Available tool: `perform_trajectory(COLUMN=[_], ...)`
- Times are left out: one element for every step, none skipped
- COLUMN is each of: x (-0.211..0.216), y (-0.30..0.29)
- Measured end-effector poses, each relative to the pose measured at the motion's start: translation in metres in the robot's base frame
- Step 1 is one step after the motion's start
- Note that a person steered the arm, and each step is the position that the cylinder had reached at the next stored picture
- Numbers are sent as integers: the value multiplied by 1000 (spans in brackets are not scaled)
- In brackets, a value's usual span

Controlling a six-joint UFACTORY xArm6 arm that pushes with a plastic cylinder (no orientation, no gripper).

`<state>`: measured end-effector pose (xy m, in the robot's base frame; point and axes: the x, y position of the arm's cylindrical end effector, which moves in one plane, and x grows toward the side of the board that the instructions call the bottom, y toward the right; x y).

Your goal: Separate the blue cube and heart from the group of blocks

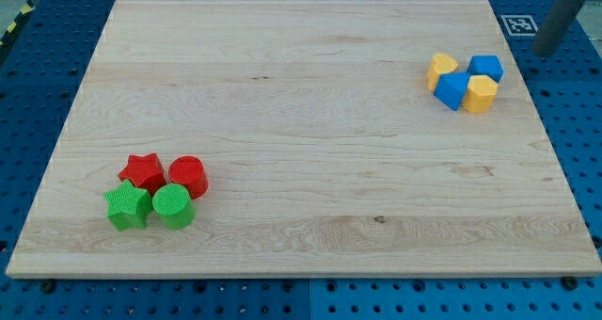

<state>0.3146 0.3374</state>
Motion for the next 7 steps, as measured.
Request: perform_trajectory(x=[19, 44, 48, 48, 48, 45, 46], y=[-6, -35, -112, -197, -229, -234, -236])
